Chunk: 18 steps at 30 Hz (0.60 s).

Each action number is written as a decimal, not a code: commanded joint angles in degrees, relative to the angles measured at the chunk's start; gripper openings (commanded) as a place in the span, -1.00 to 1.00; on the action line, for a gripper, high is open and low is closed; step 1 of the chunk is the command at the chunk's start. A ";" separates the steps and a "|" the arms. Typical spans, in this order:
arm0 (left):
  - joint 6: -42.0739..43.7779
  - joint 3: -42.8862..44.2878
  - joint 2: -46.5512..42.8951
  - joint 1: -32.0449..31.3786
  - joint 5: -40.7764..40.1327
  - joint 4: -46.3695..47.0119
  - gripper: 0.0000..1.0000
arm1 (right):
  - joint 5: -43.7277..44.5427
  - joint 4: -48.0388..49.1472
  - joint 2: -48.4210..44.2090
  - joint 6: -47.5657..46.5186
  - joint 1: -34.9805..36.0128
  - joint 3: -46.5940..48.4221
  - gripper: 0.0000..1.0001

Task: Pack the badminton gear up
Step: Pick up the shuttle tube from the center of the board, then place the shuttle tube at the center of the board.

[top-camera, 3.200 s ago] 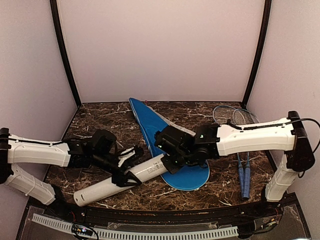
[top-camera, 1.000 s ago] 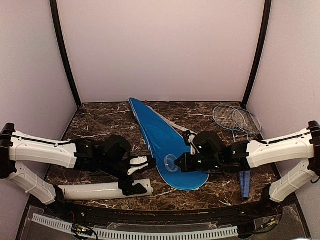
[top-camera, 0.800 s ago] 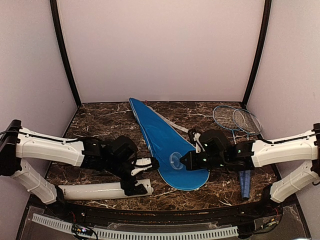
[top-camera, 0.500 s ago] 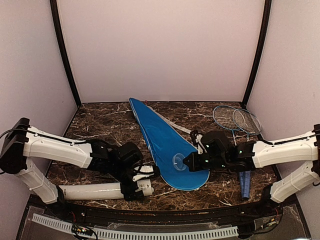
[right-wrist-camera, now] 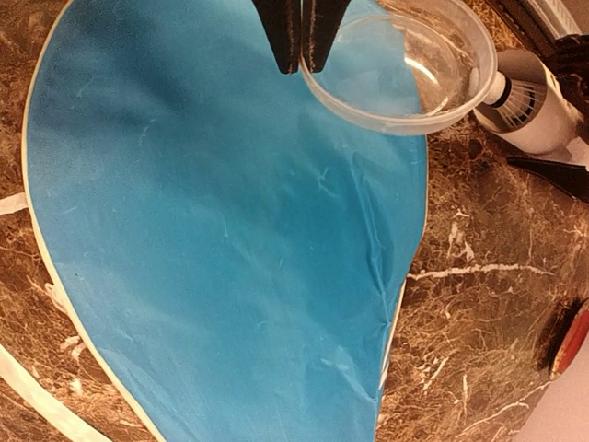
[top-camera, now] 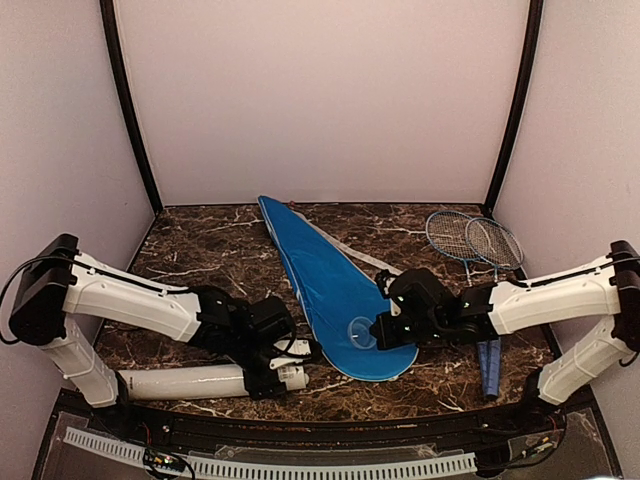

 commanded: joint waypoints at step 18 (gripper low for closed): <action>-6.63 3.93 -24.45 -0.38 -13.28 26.54 0.31 | 2.58 -11.12 -7.79 -2.12 -3.22 5.81 -1.00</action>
